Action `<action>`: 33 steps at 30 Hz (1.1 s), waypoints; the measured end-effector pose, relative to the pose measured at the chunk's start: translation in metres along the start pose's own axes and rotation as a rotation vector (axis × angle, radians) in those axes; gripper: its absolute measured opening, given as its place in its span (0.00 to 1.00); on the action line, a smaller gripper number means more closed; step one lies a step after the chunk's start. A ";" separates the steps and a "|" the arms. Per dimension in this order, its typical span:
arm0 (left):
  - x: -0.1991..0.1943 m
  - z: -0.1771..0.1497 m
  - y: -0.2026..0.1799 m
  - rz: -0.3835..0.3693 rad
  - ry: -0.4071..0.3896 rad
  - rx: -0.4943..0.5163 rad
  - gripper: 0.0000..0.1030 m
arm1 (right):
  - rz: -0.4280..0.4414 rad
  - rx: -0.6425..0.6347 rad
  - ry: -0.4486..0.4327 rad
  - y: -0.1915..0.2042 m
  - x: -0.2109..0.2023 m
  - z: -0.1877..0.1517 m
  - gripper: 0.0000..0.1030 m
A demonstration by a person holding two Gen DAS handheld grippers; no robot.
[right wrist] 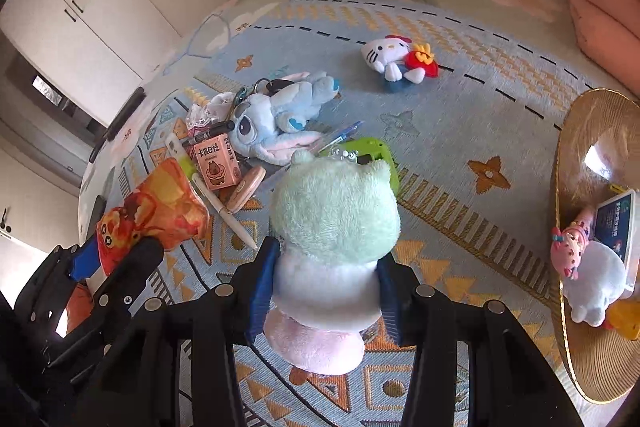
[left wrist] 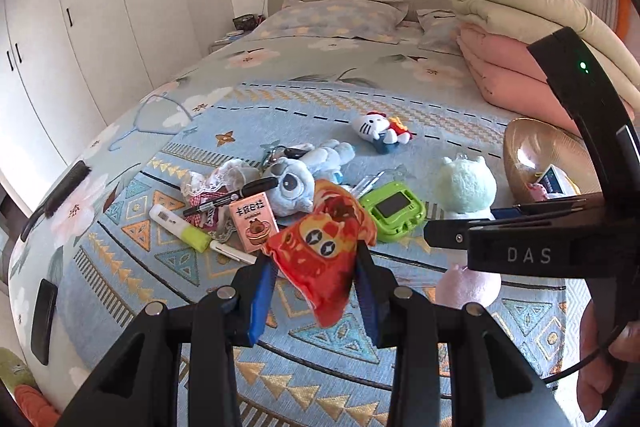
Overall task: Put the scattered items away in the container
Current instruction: 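Lift the red snack bag and plush stack toward the gold bowl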
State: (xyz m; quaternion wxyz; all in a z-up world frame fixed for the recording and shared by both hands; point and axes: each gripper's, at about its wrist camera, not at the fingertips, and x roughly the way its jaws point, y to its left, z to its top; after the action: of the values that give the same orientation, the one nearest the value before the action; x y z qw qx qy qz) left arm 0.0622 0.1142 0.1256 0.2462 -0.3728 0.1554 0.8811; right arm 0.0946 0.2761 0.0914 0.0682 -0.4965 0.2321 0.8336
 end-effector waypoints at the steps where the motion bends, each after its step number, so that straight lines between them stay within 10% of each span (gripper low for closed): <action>1: 0.000 0.001 -0.006 -0.007 0.004 0.009 0.32 | -0.005 0.007 -0.004 -0.004 -0.005 -0.001 0.45; 33: -0.024 0.065 -0.198 -0.220 -0.034 0.222 0.32 | -0.088 0.471 -0.308 -0.211 -0.142 -0.009 0.48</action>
State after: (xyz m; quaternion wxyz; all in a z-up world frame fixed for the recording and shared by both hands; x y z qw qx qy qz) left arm 0.1475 0.3004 0.1694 0.3836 -0.3429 0.2057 0.8324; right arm 0.2456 0.4750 0.1425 0.2522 -0.3442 0.3843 0.8186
